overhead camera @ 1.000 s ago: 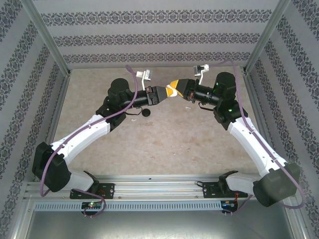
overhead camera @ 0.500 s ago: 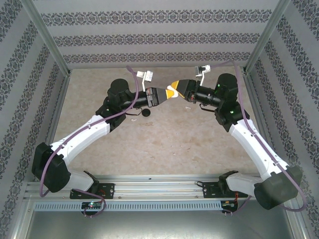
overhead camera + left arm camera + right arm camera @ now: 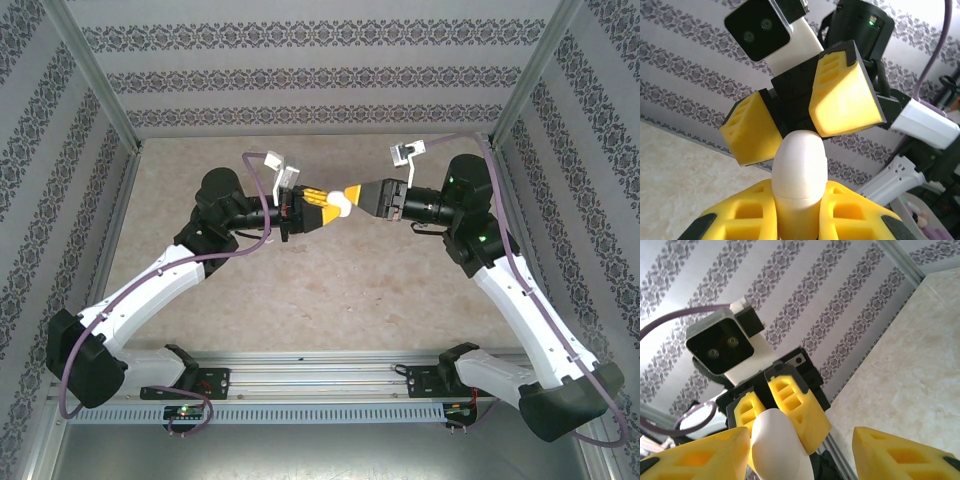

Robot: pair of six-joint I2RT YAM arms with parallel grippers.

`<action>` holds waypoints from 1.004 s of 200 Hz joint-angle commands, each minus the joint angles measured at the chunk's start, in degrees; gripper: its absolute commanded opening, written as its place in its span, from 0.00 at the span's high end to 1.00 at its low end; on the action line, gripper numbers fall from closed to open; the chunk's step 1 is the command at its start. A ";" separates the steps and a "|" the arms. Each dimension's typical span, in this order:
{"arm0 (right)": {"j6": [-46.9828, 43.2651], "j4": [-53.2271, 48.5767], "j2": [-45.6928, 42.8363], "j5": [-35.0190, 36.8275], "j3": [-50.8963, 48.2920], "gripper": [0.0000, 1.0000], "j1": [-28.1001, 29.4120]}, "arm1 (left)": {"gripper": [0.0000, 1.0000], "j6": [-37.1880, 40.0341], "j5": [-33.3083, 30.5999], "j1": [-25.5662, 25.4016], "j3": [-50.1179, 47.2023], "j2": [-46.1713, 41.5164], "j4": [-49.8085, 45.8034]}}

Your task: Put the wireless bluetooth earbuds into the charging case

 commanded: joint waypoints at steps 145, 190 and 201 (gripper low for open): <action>-10.45 -10.63 1.47 2.84 3.36 0.62 0.45 | 1.00 4.10 8.52 1.02 -1.07 -1.20 2.52; -7.51 -9.00 1.65 3.49 2.71 0.56 -1.57 | 1.00 4.98 7.61 1.02 -1.47 -1.40 2.28; -7.02 -8.89 1.82 3.49 2.71 0.54 -1.53 | 1.00 5.38 6.71 1.00 -1.78 -1.66 1.90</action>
